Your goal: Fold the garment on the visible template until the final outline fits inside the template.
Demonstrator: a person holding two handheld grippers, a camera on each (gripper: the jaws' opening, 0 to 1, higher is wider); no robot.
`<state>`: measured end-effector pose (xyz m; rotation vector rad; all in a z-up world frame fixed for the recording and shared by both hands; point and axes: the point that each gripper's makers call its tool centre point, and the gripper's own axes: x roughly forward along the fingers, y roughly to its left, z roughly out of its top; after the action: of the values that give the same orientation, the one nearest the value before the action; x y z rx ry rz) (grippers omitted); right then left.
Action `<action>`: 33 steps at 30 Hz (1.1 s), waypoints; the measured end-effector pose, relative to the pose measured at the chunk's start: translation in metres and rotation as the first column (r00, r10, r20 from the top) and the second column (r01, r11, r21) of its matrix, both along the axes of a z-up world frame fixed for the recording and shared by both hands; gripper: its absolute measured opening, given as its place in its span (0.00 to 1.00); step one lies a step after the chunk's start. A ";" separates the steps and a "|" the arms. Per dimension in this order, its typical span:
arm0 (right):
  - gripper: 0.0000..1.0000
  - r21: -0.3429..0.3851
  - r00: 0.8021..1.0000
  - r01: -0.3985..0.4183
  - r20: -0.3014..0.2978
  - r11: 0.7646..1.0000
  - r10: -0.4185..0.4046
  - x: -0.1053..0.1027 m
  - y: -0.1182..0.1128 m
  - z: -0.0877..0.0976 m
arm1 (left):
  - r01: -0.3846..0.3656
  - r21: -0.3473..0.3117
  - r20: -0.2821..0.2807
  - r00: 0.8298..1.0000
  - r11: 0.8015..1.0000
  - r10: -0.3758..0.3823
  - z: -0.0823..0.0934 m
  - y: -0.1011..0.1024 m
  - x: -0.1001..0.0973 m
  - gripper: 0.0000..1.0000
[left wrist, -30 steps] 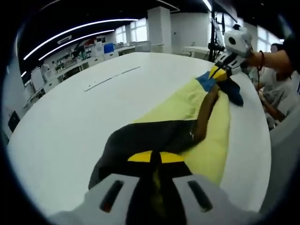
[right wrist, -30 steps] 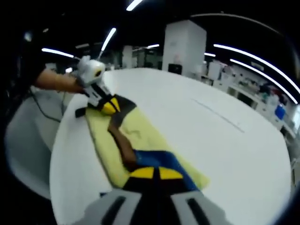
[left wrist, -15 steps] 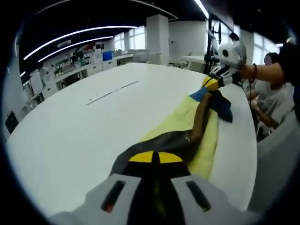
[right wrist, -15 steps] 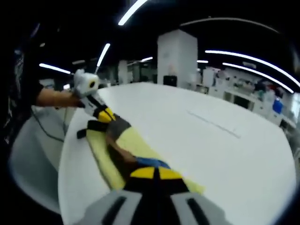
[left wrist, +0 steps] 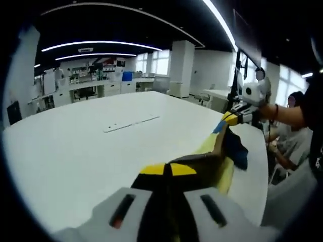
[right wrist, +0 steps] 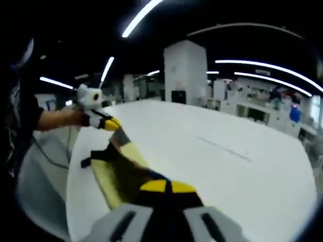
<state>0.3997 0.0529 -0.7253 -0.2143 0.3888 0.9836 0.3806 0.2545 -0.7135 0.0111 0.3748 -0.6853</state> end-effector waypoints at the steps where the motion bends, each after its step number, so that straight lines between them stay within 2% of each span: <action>1: 0.00 -0.005 1.000 0.001 0.000 1.000 -0.001 0.002 0.000 0.000 | -0.002 -0.006 0.005 1.000 1.000 0.002 0.003 -0.003 0.001 0.00; 4: 0.00 -0.036 1.000 0.013 0.011 0.999 -0.013 0.011 -0.002 0.000 | -0.012 -0.003 0.011 1.000 1.000 0.013 0.007 -0.009 0.008 0.00; 6: 0.00 -0.049 0.999 0.032 0.006 0.998 -0.032 0.018 -0.003 -0.002 | -0.030 -0.002 0.009 1.000 1.000 0.030 0.007 -0.005 0.018 0.00; 8: 0.00 -0.066 0.999 0.049 0.011 0.997 -0.048 0.032 -0.003 -0.003 | -0.075 -0.029 -0.012 0.997 0.997 0.075 0.005 0.000 0.029 0.00; 16: 0.00 -0.055 0.994 0.105 -0.003 0.993 -0.105 0.060 0.001 -0.006 | -0.151 -0.045 -0.037 0.988 0.988 0.149 -0.001 0.012 0.065 0.00; 17: 0.00 -0.058 0.993 0.119 -0.009 0.991 -0.119 0.067 0.002 -0.009 | -0.158 -0.041 -0.040 0.987 0.987 0.156 -0.004 0.016 0.074 0.00; 21: 0.00 -0.056 0.989 0.142 -0.024 0.988 -0.143 0.082 0.005 -0.014 | -0.172 -0.024 -0.048 0.984 0.985 0.170 -0.012 0.020 0.087 0.00; 24: 0.00 -0.048 0.984 0.168 -0.052 0.985 -0.171 0.095 0.005 -0.020 | -0.206 -0.044 -0.092 0.975 0.978 0.201 -0.028 0.029 0.103 0.00; 30: 0.00 -0.040 0.977 0.195 -0.085 0.980 -0.198 0.124 0.010 -0.036 | -0.248 -0.035 -0.124 0.962 0.968 0.242 -0.052 0.038 0.120 0.00; 33: 0.00 -0.063 0.976 0.195 -0.086 0.979 -0.200 0.130 0.012 -0.044 | -0.260 -0.031 -0.138 0.958 0.965 0.253 -0.061 0.038 0.125 0.00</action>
<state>0.5296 0.0648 -0.7697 -0.1767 0.5115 0.7893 0.5051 0.2923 -0.7743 -0.1288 0.4777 -0.4387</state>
